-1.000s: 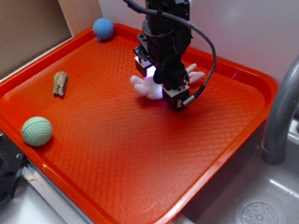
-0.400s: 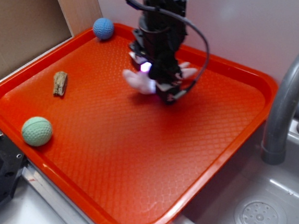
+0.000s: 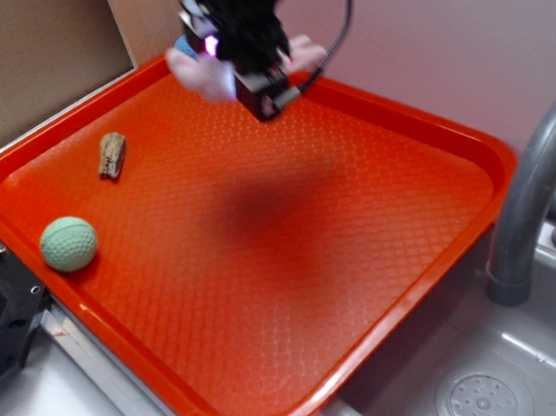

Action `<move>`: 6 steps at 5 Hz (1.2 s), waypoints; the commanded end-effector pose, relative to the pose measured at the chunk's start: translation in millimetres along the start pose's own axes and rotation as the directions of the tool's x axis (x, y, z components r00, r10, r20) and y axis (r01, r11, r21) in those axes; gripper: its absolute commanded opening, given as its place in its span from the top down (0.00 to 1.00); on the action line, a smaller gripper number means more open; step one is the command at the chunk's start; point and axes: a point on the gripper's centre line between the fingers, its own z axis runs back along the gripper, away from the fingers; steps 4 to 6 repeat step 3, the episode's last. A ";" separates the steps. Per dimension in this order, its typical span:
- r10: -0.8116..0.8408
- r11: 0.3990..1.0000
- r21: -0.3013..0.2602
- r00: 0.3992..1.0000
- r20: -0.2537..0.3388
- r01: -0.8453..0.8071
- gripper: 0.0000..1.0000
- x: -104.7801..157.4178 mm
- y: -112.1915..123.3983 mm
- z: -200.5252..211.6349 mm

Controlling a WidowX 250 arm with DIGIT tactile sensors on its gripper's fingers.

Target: Grab the pink bunny.

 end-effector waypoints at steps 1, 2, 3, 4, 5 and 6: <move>0.079 0.994 -0.078 0.996 0.048 -0.075 1.00 -28.3 19.9 68.5; 0.147 0.983 -0.123 0.987 0.068 -0.138 1.00 -37.2 32.8 73.4; 0.103 0.983 -0.161 0.993 0.059 -0.092 1.00 -31.0 32.2 69.6; 0.103 0.983 -0.161 0.993 0.059 -0.092 1.00 -31.0 32.2 69.6; 0.103 0.983 -0.161 0.993 0.059 -0.092 1.00 -31.0 32.2 69.6; 0.103 0.983 -0.161 0.993 0.059 -0.092 1.00 -31.0 32.2 69.6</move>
